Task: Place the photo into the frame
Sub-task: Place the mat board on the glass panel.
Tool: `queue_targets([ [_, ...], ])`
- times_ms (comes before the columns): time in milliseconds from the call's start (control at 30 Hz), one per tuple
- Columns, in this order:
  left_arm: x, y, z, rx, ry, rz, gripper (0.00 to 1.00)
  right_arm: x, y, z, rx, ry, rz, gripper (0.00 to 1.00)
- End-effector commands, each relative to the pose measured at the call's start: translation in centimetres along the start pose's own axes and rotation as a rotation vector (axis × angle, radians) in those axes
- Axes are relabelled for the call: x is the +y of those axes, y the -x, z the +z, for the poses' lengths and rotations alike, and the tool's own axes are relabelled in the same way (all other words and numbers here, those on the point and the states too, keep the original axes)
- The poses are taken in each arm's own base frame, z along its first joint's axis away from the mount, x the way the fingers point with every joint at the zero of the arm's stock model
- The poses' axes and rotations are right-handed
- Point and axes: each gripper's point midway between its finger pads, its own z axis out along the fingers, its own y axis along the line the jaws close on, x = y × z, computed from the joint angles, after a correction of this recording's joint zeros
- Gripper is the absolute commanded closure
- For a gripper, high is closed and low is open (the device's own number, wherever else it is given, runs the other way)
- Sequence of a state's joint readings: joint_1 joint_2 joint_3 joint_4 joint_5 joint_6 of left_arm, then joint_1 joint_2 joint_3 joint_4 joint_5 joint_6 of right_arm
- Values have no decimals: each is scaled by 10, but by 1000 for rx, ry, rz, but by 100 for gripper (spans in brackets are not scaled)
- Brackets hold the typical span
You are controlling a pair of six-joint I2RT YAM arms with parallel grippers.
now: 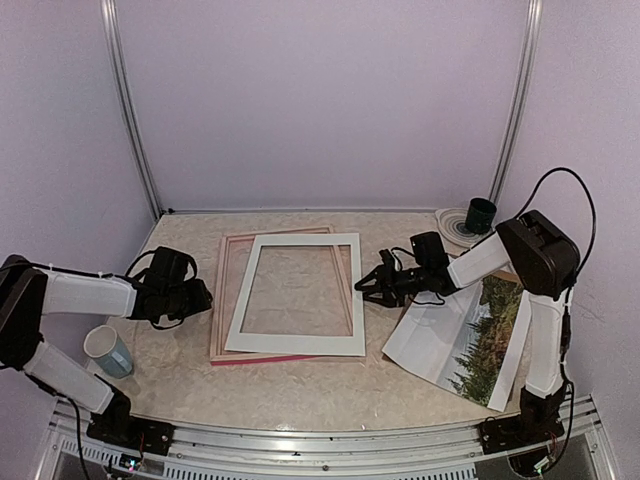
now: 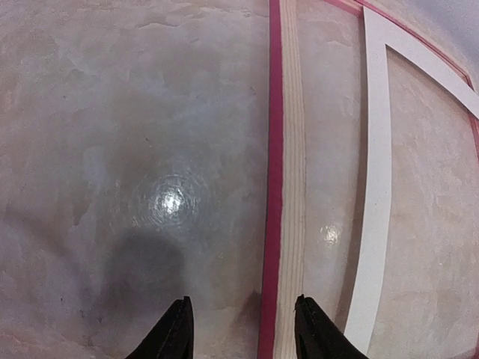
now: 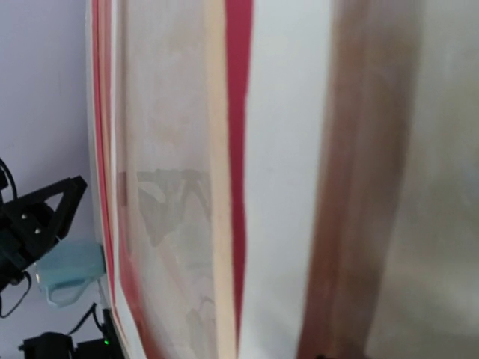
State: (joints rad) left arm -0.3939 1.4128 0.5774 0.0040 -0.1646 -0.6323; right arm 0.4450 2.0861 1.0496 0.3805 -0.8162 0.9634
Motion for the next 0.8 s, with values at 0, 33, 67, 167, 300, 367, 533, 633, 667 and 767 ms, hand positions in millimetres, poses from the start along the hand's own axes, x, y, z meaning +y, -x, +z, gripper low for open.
queue_targets([
  [0,-6,23,7,-42,-24,-29,54,-1,-1,10,13,29,-6,60],
  [33,-7,25,9,-44,-25,-29,54,-1,-1,10,13,33,-9,60],
  [67,-8,26,11,-42,-25,-28,54,-2,-1,11,14,37,-10,60],
  [167,-10,30,19,-38,-30,-30,54,-3,-2,12,17,45,-14,65],
  [300,-11,26,29,-16,-34,-28,54,-1,-3,12,17,61,-26,77],
  [367,-11,26,32,-11,-34,-24,54,2,-3,12,19,69,-37,85],
  [533,-13,24,39,5,-37,-16,55,10,-1,9,29,74,-73,96],
  [633,-16,25,41,11,-48,-11,55,13,2,9,40,61,-98,98],
  [667,-17,24,42,14,-51,-8,55,13,2,10,47,54,-101,98],
  [767,-19,25,44,18,-54,-2,55,15,3,11,78,33,-126,98],
])
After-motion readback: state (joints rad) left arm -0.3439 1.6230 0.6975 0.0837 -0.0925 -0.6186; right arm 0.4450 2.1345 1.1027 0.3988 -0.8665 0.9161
